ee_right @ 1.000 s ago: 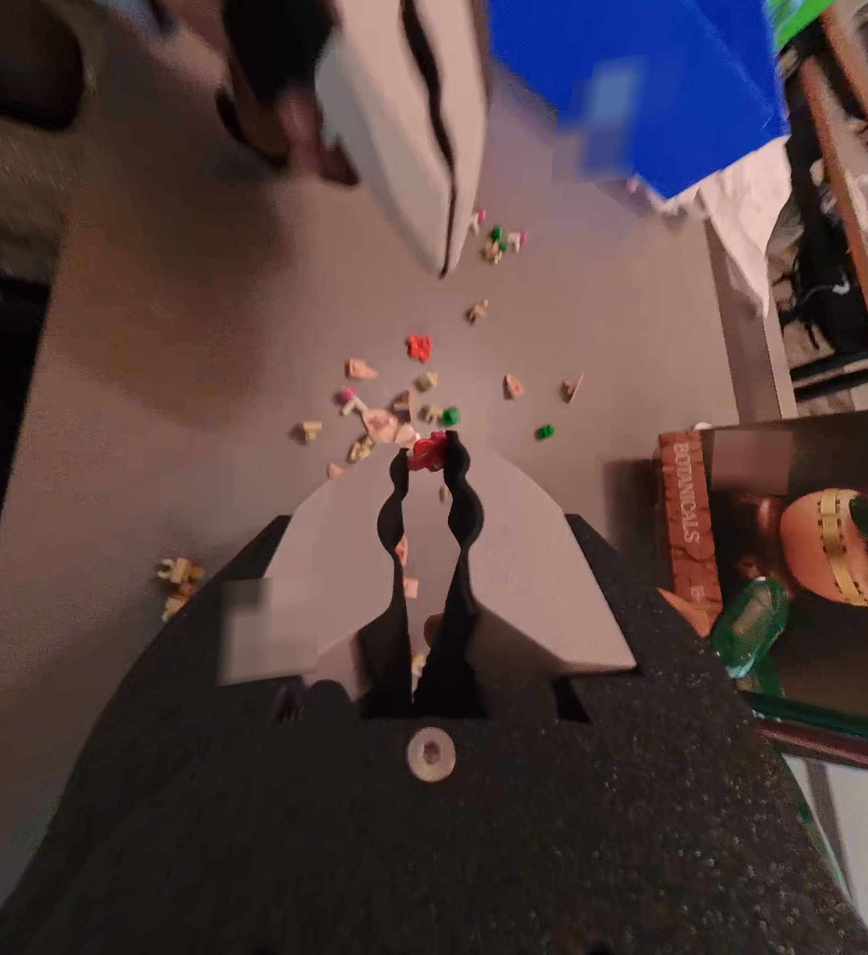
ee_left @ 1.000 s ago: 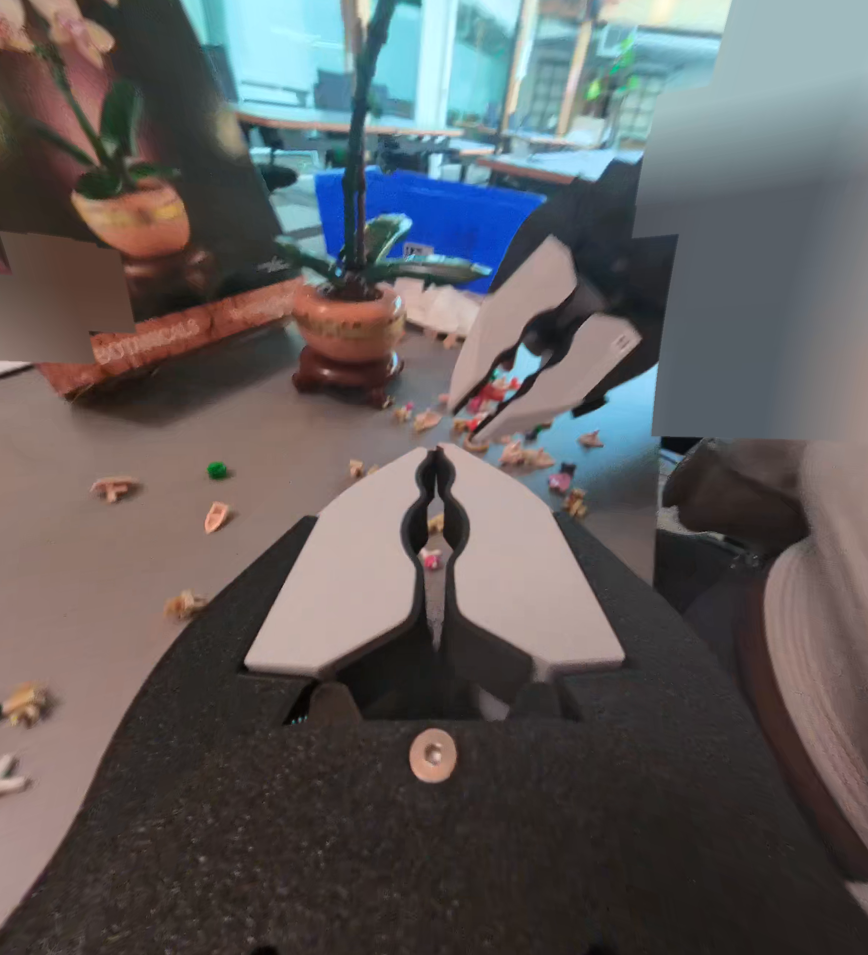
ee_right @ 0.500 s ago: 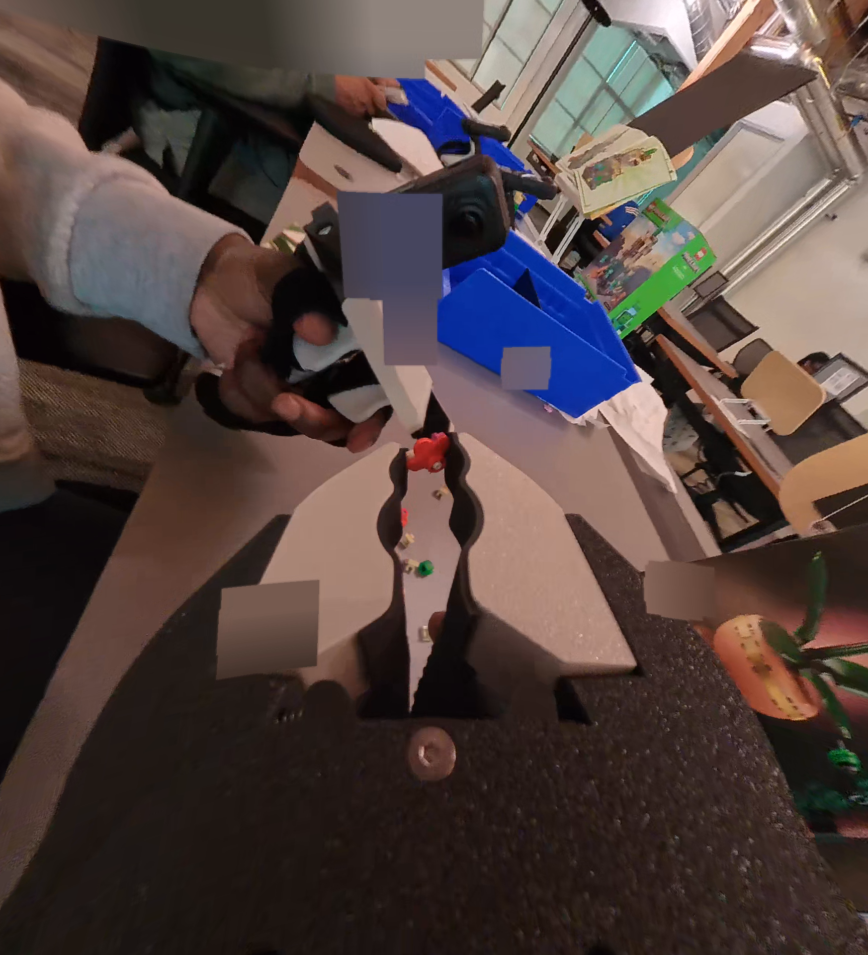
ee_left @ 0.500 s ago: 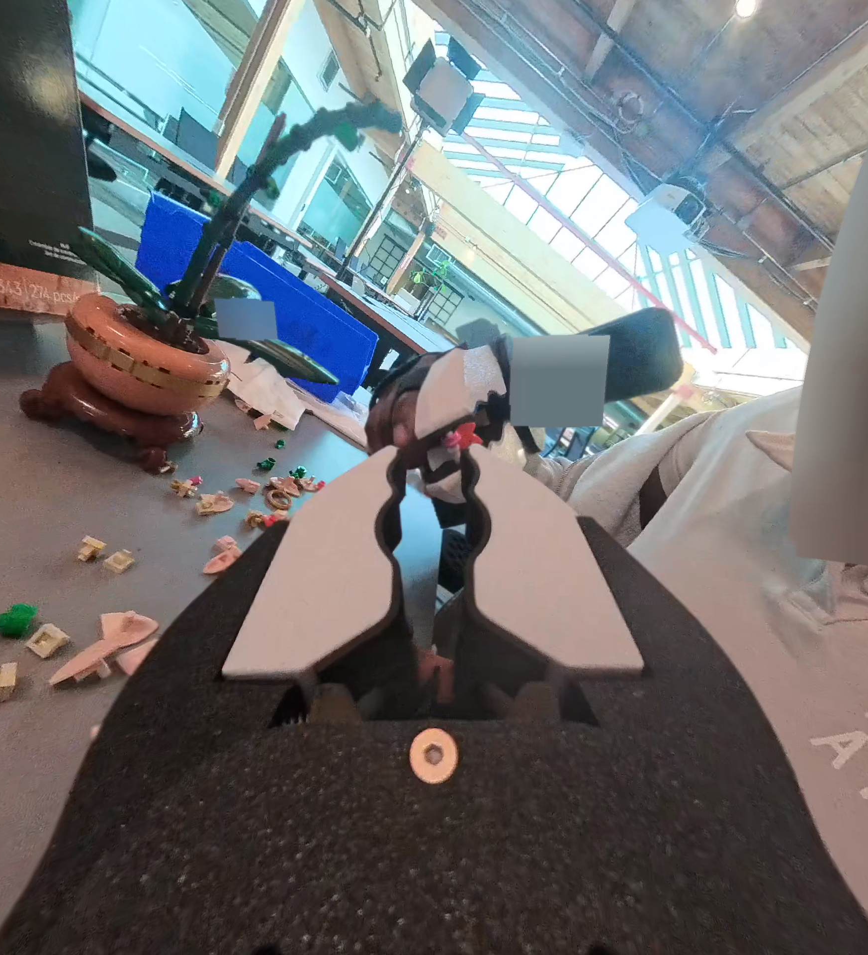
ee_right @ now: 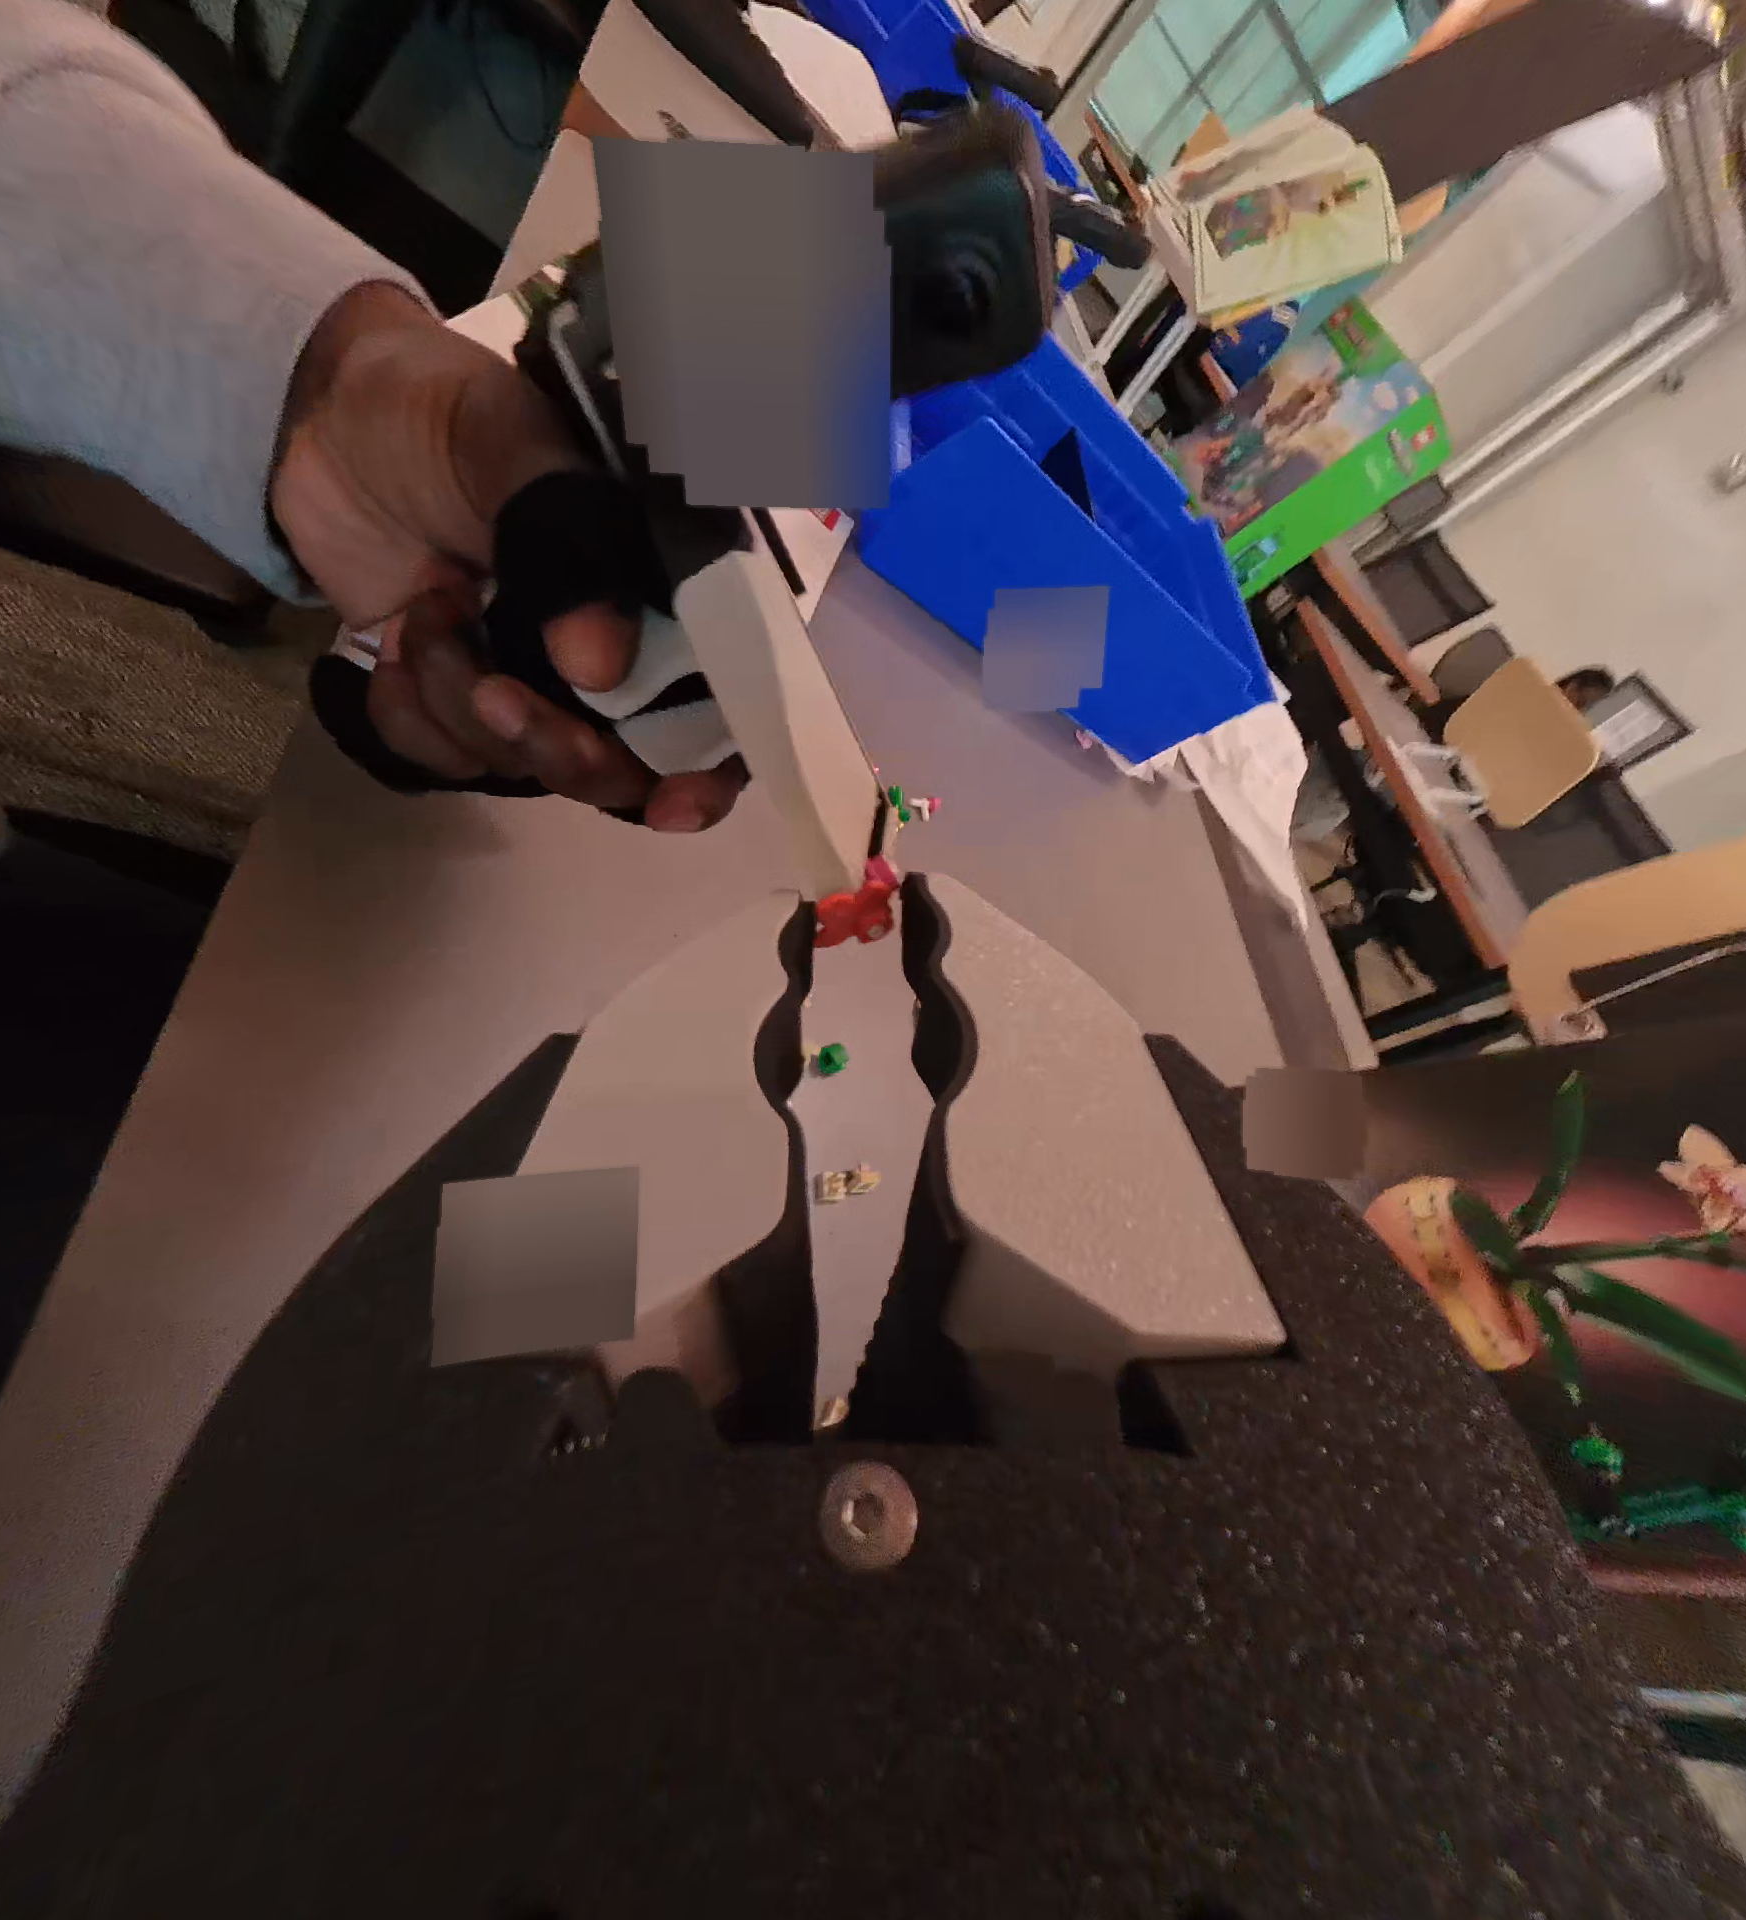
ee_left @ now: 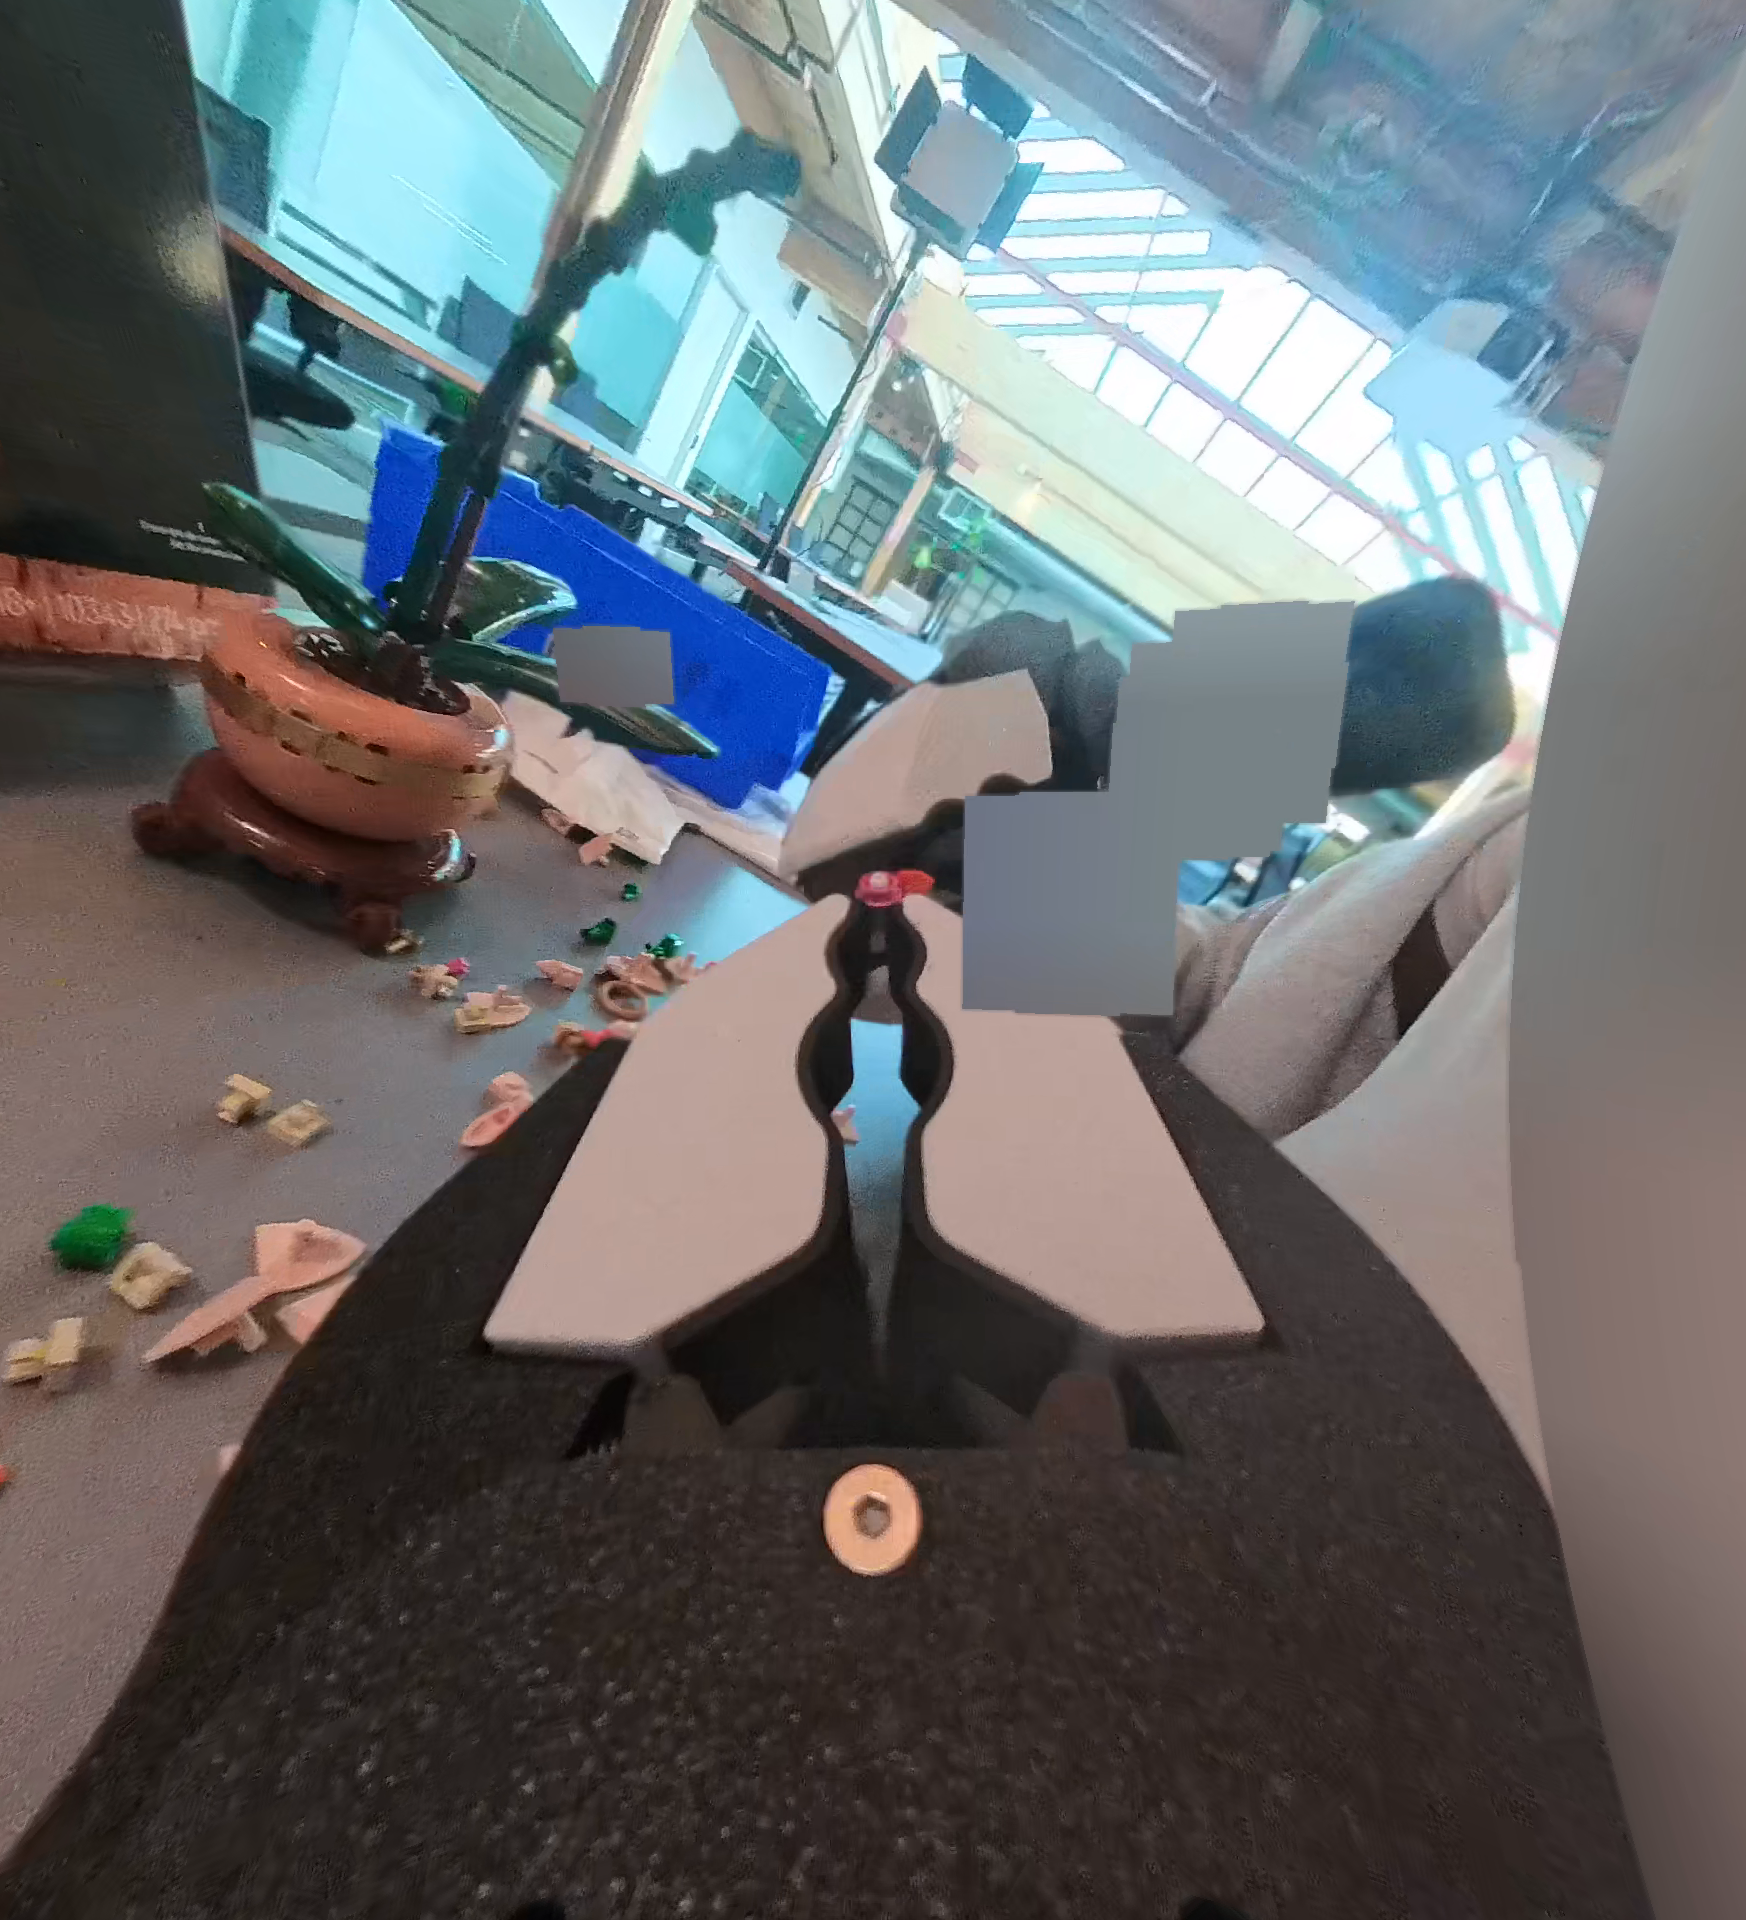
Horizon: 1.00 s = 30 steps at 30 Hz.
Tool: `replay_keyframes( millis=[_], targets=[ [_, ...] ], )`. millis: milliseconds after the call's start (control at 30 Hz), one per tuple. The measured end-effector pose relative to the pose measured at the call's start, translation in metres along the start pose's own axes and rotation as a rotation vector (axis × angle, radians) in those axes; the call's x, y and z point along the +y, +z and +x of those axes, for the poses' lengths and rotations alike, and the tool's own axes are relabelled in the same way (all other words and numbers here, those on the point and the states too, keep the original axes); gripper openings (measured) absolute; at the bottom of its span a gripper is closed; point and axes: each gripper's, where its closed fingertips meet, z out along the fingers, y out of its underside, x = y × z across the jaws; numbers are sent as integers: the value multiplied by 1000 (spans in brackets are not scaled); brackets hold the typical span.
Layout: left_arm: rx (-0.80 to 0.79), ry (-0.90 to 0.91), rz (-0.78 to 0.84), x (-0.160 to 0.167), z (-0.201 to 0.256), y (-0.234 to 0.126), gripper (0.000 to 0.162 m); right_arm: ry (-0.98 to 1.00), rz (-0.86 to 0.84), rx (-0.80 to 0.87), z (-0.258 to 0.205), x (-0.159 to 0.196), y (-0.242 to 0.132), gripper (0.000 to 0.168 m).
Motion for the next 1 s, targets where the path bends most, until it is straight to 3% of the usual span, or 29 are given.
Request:
replay_keyframes(
  millis=[167,300,433,567,667,1000],
  targets=[
    [-201,341,-113,3,-9,-1,3,1,-164,-9,-2,14,-1,22],
    [-320,497,-154,-1,-14,-1,2,-52,-235,29,-2,16,3,23],
    [-301,442,-117,-3,-9,0,2,-198,-237,135,6,11,2,14],
    [-235,291,-13,-8,-4,1,2,-167,-200,154,10,7,2,12],
    [-291,367,1,-10,-6,0,1,-265,-231,223,14,8,3,11],
    [-411,468,-16,-11,-3,-23,0,-86,-176,256,9,10,22,9]
  ],
)
